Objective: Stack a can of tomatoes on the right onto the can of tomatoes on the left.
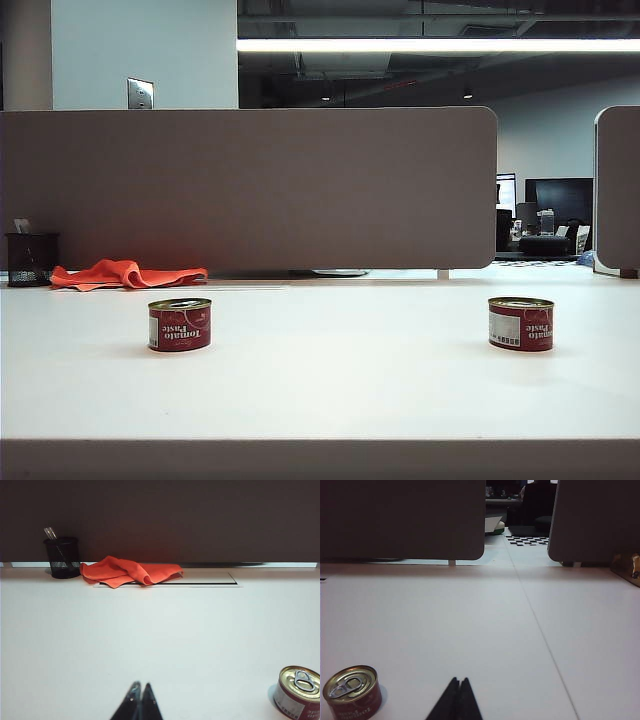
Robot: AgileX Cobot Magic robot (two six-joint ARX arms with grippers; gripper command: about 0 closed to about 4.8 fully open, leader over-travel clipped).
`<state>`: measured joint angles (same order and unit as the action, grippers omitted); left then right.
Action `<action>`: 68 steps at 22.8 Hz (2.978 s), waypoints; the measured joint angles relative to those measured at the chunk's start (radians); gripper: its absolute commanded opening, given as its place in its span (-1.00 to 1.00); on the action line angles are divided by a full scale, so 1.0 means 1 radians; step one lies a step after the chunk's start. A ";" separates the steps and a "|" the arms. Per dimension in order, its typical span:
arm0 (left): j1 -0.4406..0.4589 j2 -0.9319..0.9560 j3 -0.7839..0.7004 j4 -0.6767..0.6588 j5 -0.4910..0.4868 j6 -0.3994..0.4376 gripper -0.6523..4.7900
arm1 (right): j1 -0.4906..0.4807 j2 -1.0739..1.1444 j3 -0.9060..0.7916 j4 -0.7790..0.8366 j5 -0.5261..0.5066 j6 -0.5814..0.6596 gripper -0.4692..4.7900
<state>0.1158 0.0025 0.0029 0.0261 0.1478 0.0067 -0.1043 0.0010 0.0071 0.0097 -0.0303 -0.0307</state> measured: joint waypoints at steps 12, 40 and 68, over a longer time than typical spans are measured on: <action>0.000 0.000 0.000 -0.046 0.007 -0.004 -0.78 | 0.000 0.000 0.000 -0.001 -0.053 0.000 -0.84; -0.044 0.407 0.444 0.017 0.127 -0.140 -0.78 | 0.000 0.215 0.381 0.084 0.104 0.294 -0.84; -0.307 0.864 0.963 -0.507 0.227 0.072 -0.78 | 0.304 0.958 0.931 -0.451 0.010 -0.094 -0.84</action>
<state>-0.1913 0.8669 0.9657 -0.4809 0.3752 0.0792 0.1993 0.9592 0.9379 -0.4416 -0.0204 -0.1249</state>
